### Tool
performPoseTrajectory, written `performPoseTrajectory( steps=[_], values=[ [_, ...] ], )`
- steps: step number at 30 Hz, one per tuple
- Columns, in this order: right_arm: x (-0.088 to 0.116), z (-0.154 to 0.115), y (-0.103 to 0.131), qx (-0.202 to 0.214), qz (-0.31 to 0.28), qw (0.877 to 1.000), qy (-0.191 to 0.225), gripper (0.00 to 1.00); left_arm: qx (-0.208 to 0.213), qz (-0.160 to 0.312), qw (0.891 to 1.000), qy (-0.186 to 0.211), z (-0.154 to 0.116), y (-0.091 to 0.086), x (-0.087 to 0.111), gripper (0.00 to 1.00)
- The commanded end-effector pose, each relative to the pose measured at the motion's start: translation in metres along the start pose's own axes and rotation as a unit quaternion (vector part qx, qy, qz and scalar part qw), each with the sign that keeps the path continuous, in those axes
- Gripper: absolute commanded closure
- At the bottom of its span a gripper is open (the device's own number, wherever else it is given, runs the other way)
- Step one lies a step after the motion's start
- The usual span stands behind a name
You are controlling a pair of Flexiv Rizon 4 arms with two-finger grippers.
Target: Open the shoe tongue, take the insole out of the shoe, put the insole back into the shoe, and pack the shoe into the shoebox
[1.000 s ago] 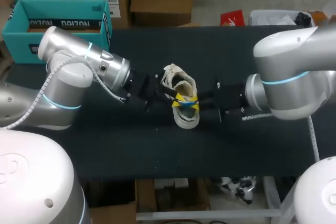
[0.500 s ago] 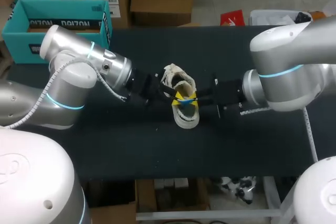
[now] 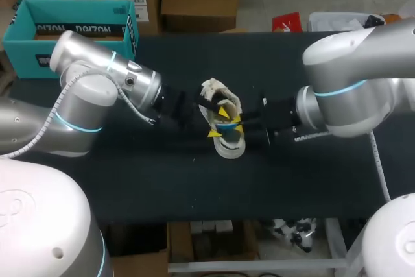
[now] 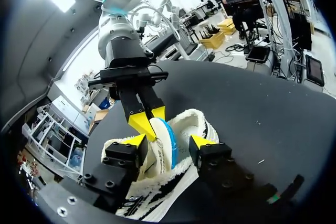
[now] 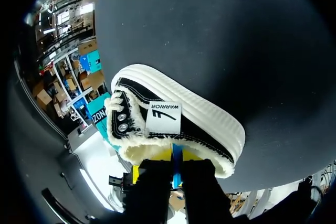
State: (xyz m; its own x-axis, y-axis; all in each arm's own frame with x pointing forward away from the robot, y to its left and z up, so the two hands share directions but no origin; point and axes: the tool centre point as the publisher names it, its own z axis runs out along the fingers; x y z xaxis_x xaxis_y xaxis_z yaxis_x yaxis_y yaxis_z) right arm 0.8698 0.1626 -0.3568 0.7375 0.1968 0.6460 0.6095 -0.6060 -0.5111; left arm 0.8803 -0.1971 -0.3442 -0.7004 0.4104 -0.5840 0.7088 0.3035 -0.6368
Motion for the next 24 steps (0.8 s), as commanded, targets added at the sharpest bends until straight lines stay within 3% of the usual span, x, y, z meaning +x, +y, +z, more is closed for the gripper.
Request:
performPoseTrajectory(
  steps=[1, 9, 16, 17, 18, 24],
  values=[
    [-0.002, -0.001, -0.007, -0.021, -0.003, 1.000, -0.014, 1.00, 0.007, -0.005, 1.000, 0.000, -0.018, -0.007, 0.004, 0.00],
    [-0.014, 0.006, 0.000, -0.059, -0.011, 0.997, -0.050, 1.00, 0.044, -0.043, 0.998, 0.000, -0.052, -0.021, -0.002, 0.00],
    [-0.019, 0.010, 0.005, -0.066, -0.007, 0.996, -0.066, 1.00, 0.068, -0.089, 0.994, 0.000, -0.079, -0.031, -0.007, 0.00],
    [-0.020, 0.008, 0.004, -0.067, -0.010, 0.996, -0.065, 0.84, 0.064, -0.093, 0.994, 0.000, -0.082, -0.033, -0.007, 0.00],
    [-0.020, 0.006, 0.002, -0.068, -0.011, 0.996, -0.064, 0.79, 0.064, -0.095, 0.993, 0.000, -0.086, -0.034, -0.007, 0.00],
    [-0.021, -0.009, -0.008, -0.079, -0.014, 0.994, -0.069, 0.73, 0.050, -0.114, 0.992, 0.001, -0.103, -0.040, -0.007, 0.00]
  ],
)
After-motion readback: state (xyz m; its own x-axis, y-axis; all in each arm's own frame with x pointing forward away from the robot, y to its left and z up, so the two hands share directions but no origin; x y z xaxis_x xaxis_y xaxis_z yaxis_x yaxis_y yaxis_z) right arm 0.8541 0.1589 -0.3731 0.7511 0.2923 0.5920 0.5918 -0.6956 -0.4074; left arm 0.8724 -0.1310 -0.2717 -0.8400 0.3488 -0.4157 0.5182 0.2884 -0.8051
